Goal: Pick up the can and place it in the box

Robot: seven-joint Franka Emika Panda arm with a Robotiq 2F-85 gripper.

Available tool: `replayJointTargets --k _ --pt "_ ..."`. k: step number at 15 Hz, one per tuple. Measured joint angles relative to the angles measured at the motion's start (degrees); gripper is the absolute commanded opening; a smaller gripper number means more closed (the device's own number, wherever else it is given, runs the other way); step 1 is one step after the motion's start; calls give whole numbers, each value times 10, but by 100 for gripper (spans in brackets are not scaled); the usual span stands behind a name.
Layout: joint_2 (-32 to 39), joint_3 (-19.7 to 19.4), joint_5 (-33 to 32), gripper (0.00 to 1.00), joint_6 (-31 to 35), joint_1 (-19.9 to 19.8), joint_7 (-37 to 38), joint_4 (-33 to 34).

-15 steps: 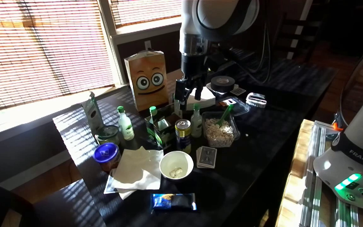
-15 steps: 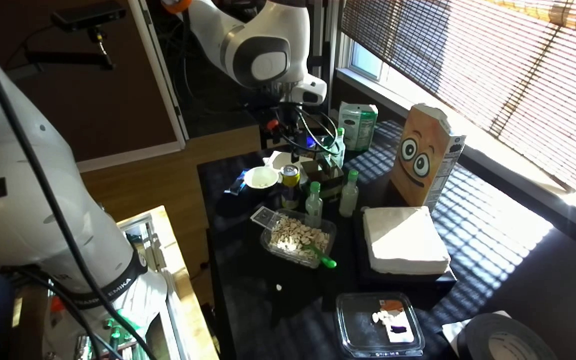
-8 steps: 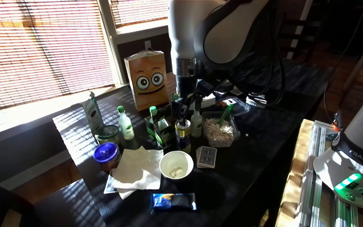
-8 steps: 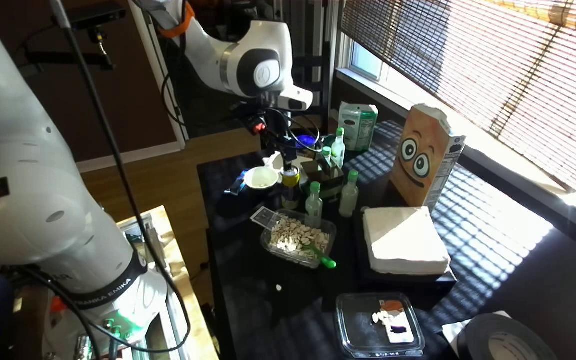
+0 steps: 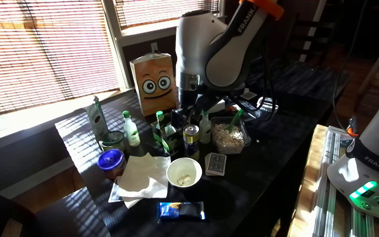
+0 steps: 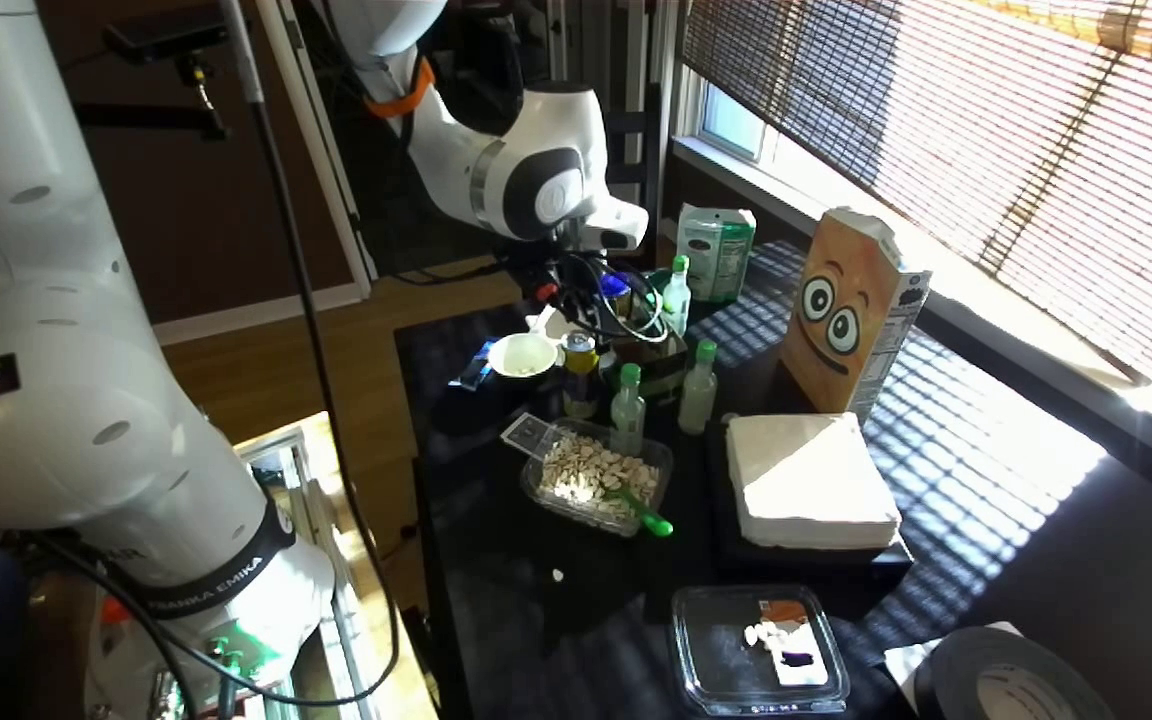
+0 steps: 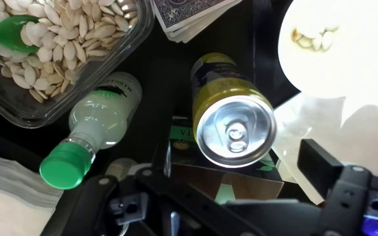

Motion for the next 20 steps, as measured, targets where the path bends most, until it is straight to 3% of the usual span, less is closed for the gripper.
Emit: replayJointTargets --k 5,7,11,15,17,18,19,20 --pt "27 -9 7 100 9 6 0 4" --pt "28 -9 9 92 10 11 0 4" --pt "28 -10 11 91 10 20 2 4" --pt "27 -20 11 77 10 30 13 3" --pt "27 -27 11 75 8 36 19 2" --pt "27 -31 10 68 5 39 22 1" --pt "26 -35 10 51 2 41 26 1" --pt "24 -37 9 44 -1 43 30 1"
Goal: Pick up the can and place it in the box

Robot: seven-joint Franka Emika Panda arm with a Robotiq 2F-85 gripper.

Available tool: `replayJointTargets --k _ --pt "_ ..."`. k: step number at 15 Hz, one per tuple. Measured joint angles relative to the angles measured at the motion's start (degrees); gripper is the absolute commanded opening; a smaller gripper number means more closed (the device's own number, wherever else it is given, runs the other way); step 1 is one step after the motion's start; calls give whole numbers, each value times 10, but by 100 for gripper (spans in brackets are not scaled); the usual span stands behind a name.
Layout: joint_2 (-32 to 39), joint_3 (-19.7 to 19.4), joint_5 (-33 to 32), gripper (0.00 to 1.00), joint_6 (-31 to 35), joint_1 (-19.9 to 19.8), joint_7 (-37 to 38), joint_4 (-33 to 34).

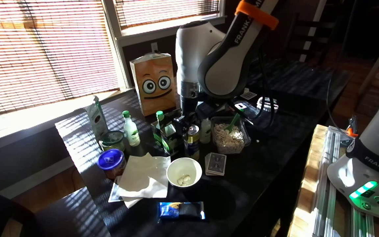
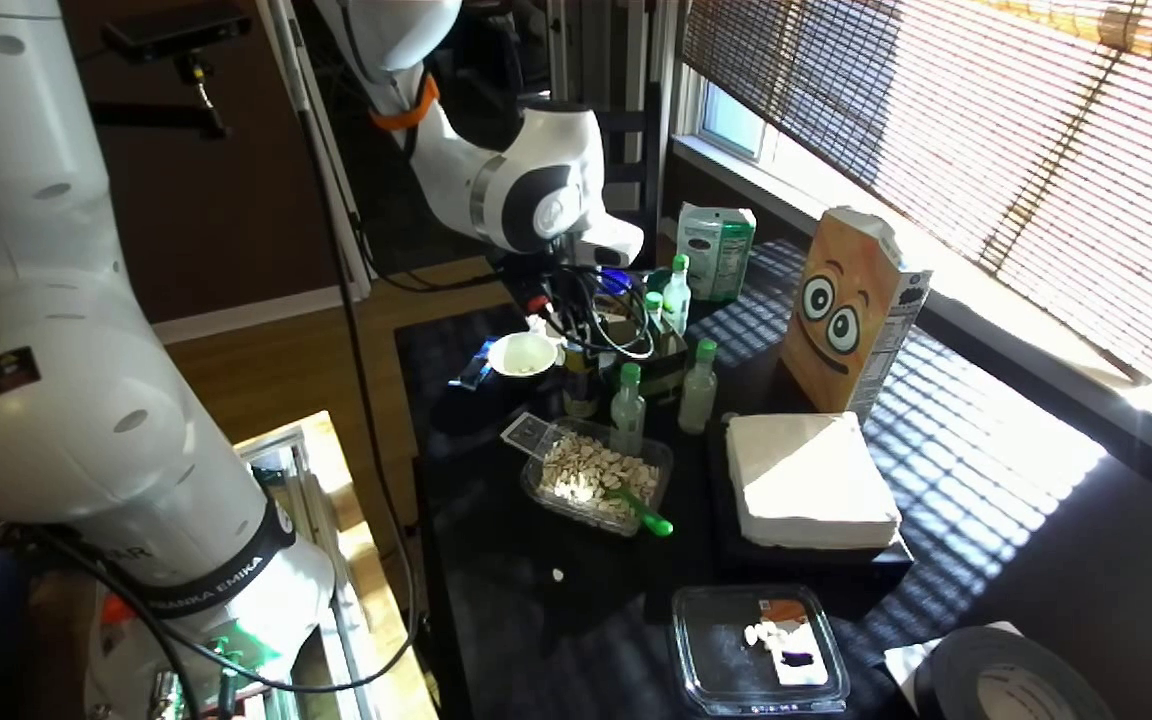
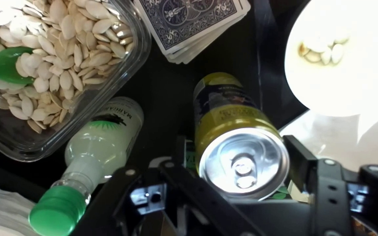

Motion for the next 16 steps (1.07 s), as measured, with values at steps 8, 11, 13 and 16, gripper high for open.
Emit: replayJointTargets --k 8,11,13,16 --pt "-37 -17 -37 38 -29 20 29 0" --pt "-84 -10 -32 38 -76 14 6 2" --pt "-120 0 -17 38 -126 3 -31 11" --pt "-169 10 14 38 -209 -12 -93 44"
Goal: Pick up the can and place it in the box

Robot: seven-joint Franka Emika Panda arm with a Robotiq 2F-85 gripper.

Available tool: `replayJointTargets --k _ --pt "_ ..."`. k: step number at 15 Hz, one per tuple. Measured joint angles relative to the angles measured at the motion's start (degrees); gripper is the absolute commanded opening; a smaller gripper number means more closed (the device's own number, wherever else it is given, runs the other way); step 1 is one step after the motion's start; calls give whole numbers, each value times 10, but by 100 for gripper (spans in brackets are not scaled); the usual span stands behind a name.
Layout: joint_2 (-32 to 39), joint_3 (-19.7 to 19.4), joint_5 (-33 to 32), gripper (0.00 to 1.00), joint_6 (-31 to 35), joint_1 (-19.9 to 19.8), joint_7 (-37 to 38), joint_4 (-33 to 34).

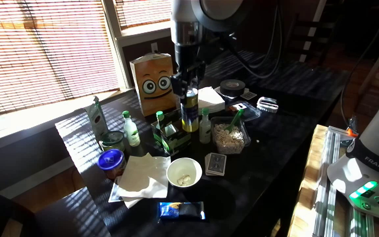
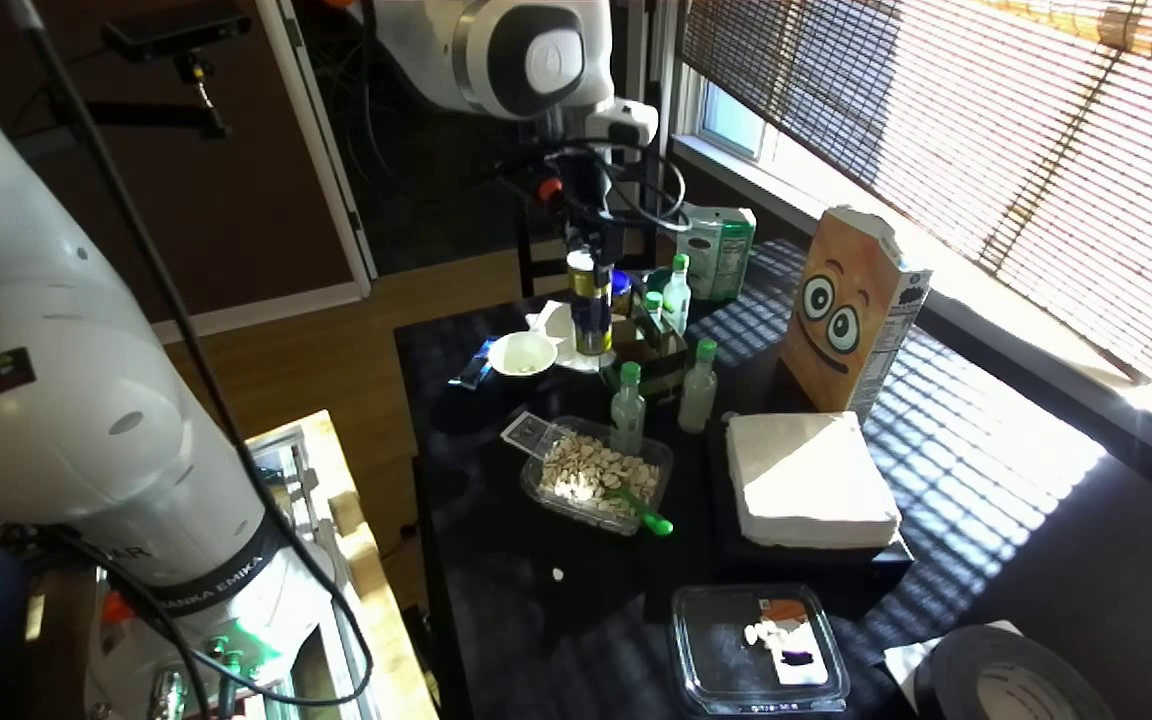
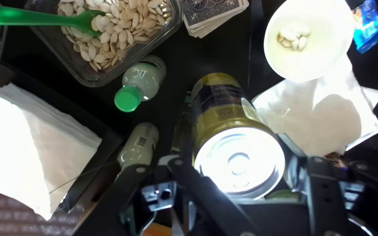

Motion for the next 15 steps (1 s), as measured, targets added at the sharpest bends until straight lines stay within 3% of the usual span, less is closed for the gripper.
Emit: replayJointTargets --k 2,6,11,15 --pt "-20 2 12 38 -33 -7 -29 29" --pt "-19 1 34 38 -35 -26 -79 67" --pt "-1 0 81 38 -35 -41 -133 69" --pt "15 3 77 38 -20 -41 -131 55"
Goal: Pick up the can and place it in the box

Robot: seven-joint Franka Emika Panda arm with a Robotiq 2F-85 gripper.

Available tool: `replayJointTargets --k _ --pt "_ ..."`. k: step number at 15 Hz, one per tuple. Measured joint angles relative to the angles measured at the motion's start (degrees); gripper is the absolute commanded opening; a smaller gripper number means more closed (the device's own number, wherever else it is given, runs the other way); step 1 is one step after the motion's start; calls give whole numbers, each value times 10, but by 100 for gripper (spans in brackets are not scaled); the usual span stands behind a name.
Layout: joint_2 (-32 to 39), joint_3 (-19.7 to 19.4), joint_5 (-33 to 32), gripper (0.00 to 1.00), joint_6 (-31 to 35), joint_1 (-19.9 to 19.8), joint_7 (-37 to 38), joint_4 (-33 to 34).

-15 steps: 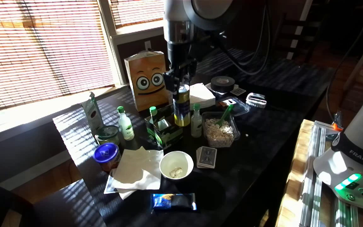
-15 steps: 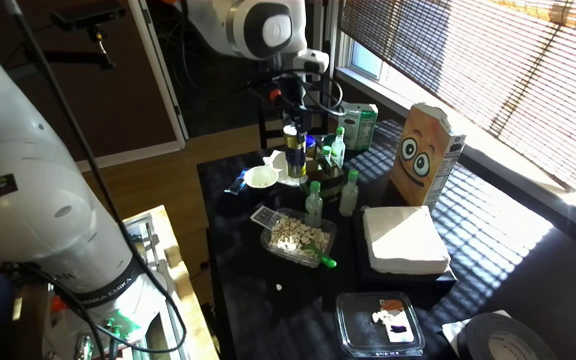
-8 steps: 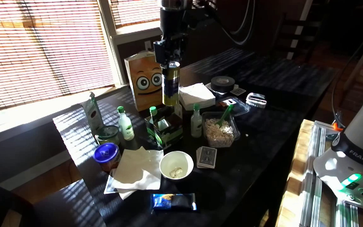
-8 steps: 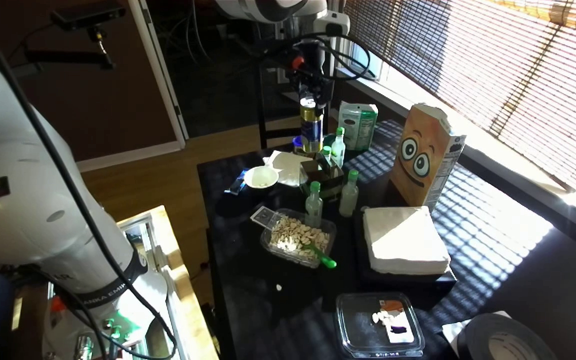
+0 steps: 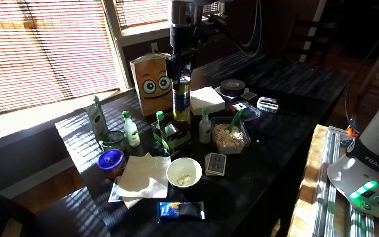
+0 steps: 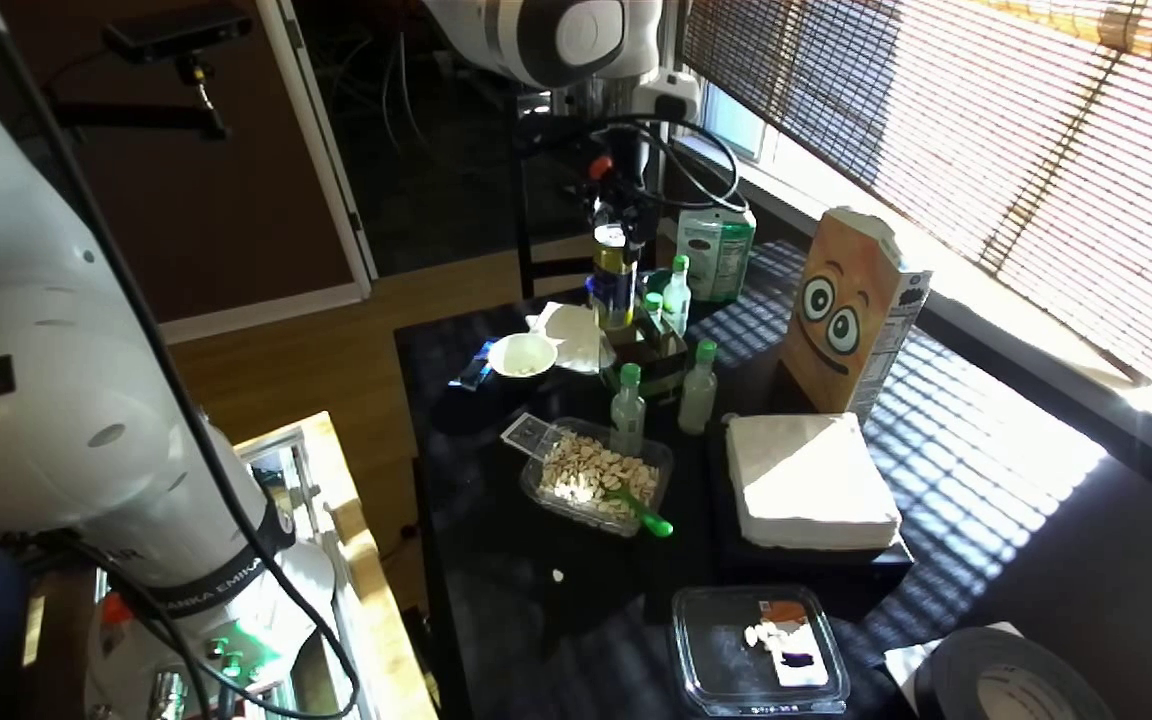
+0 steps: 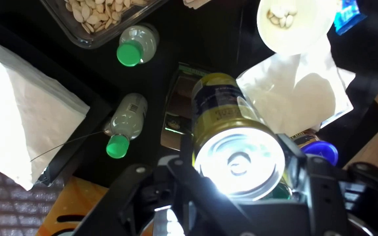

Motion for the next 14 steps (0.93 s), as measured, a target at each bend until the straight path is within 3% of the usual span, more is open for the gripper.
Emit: replayJointTargets --k 14 --pt "52 0 -67 38 73 -4 46 -12"
